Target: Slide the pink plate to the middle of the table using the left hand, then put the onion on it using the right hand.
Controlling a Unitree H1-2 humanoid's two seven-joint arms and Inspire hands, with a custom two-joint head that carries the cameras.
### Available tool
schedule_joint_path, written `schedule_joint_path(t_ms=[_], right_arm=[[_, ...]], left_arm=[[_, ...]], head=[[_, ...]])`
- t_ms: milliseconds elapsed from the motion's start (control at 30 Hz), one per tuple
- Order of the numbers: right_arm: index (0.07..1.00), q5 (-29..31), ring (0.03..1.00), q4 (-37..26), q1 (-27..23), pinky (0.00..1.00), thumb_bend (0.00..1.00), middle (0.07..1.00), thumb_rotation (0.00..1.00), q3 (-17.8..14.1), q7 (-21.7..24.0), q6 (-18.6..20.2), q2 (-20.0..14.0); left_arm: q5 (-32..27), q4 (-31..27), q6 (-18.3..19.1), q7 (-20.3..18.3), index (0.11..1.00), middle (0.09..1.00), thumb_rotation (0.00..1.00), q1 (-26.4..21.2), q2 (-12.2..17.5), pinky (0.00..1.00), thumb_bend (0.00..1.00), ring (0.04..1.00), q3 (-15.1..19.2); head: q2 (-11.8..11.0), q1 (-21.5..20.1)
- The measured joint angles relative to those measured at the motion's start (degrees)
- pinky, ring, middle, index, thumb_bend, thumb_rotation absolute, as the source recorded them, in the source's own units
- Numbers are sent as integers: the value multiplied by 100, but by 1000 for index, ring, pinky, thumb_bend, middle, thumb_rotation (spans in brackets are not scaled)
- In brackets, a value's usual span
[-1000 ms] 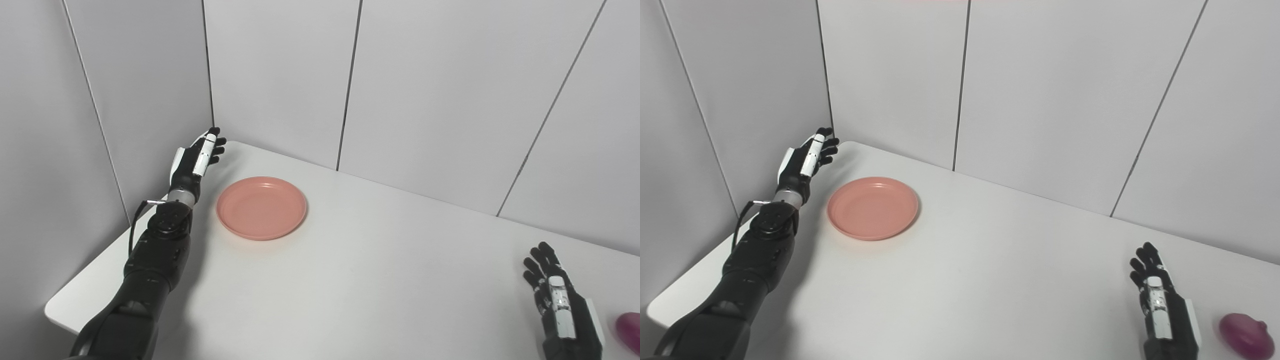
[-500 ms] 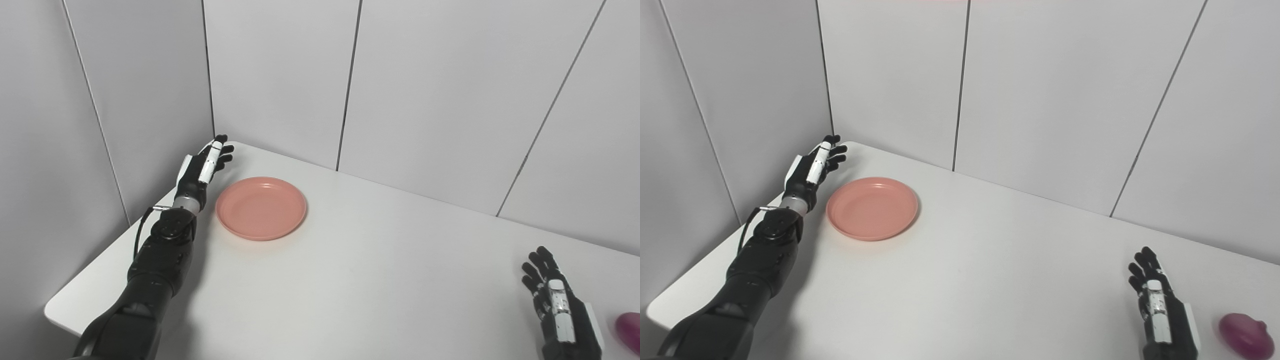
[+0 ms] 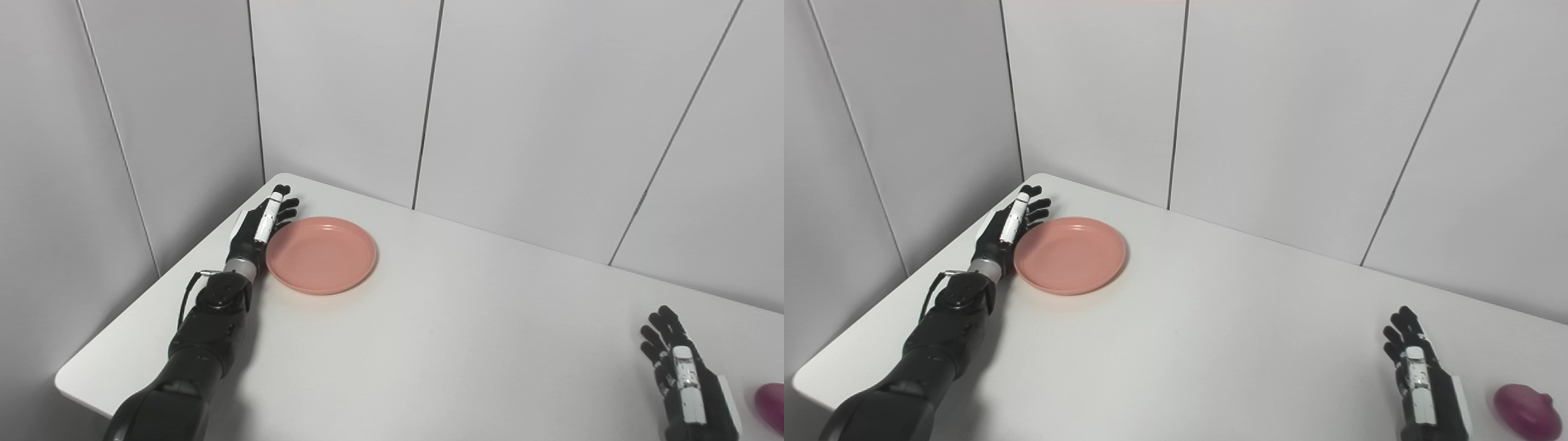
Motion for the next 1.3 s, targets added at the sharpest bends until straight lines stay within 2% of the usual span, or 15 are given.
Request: schedule_joint_path(t_ms=[200,367,633,867,1100,1300], right_arm=[[935,-1,924,-5,2,941,355,927,857,1,-6,12,1],[937,-16,928,-50,27,944,356,930,861,7,-22,83,4],[940,-28,933,-180,111,945,331,932,867,7,-52,212,34],[941,-48,933,-294,168,948,304,931,874,7,-125,267,68],[950,-62,940,-348,197,969,311,939,895,39,-126,267,73],[949,-65,940,-348,197,962,306,938,880,41,-129,268,75]], left_arm=[[144,-35,-18,53,863,840,1000,23,-2,895,473,844,-141],[167,-118,-92,55,874,844,1000,94,-3,885,506,845,-270],[142,-216,-88,-8,865,834,1000,140,-12,863,483,837,-311],[134,-323,-16,-87,871,839,1000,160,-69,874,489,846,-350],[160,-610,120,-117,876,842,1000,265,-141,882,451,847,-472],[119,-622,119,-117,878,847,1000,265,-230,881,491,849,-460]], head=[[17,0],[35,-9],[70,-53],[88,-79],[105,-105],[123,-132]])
